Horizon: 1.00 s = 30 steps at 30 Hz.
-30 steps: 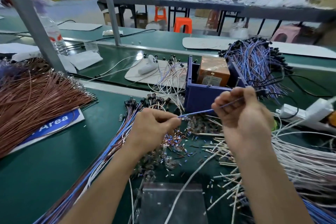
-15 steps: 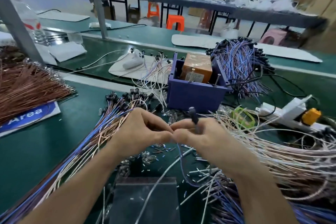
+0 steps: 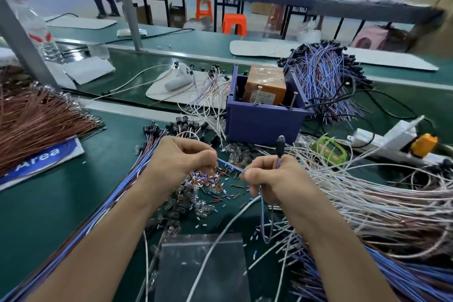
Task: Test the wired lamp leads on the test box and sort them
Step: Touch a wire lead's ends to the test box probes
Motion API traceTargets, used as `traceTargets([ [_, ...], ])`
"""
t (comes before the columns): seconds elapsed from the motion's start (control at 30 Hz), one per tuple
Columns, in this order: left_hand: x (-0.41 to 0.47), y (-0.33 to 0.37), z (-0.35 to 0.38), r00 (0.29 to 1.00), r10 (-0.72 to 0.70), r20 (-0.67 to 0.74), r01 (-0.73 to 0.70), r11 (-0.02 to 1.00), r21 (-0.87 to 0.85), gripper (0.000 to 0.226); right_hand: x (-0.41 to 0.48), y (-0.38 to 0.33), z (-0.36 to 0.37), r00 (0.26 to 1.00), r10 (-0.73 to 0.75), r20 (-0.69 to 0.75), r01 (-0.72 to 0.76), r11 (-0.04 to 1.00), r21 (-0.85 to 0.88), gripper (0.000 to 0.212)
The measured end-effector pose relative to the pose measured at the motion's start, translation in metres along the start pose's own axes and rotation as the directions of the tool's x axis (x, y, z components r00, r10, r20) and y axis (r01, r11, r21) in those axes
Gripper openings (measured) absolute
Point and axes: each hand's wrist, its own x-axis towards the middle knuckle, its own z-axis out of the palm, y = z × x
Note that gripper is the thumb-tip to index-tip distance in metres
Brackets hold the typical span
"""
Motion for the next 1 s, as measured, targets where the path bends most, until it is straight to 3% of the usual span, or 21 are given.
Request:
traceTargets([
  [0.1,0.003,0.000,-0.006,0.993,-0.018,-0.117,0.005,0.994,-0.111,0.002,0.001,0.001,-0.004,0.999,0.005,-0.048,-0.003,0.999,0.045,0.032],
  [0.17,0.003,0.000,-0.007,0.990,-0.015,-0.143,-0.001,0.994,-0.112,0.016,0.002,0.002,-0.005,0.996,-0.013,-0.087,0.020,0.997,0.077,0.035],
  [0.3,-0.007,0.002,0.006,1.000,0.008,0.025,-0.008,1.000,0.020,0.032,0.003,0.004,-0.003,0.996,-0.032,-0.085,0.042,0.992,0.118,0.035],
  [0.37,-0.011,0.006,0.013,0.999,-0.001,0.050,-0.003,0.998,0.064,0.028,0.003,0.005,-0.002,0.995,-0.056,-0.087,0.066,0.992,0.112,0.032],
  [0.53,-0.015,0.007,0.033,0.999,0.025,0.026,-0.026,0.999,0.040,0.009,0.002,0.009,0.008,0.971,-0.177,-0.160,0.169,0.983,-0.065,0.006],
  [0.63,-0.013,0.008,0.042,0.999,-0.035,-0.027,0.033,0.998,-0.058,0.011,0.004,0.013,0.013,0.953,-0.180,-0.243,0.146,0.978,-0.152,0.014],
  [0.73,-0.011,0.009,0.049,0.999,-0.037,-0.031,0.034,0.997,-0.072,0.020,0.005,0.014,0.014,0.948,-0.162,-0.273,0.159,0.987,-0.031,0.006],
  [0.83,-0.001,0.021,0.050,0.984,-0.089,-0.155,0.059,0.980,-0.190,0.025,0.007,0.013,0.009,0.905,-0.145,-0.399,0.202,0.974,0.106,0.020],
  [1.0,0.017,0.035,0.050,0.961,-0.179,-0.208,0.117,0.953,-0.279,0.024,0.010,0.009,-0.008,0.815,0.023,-0.578,0.288,0.851,0.439,0.019],
])
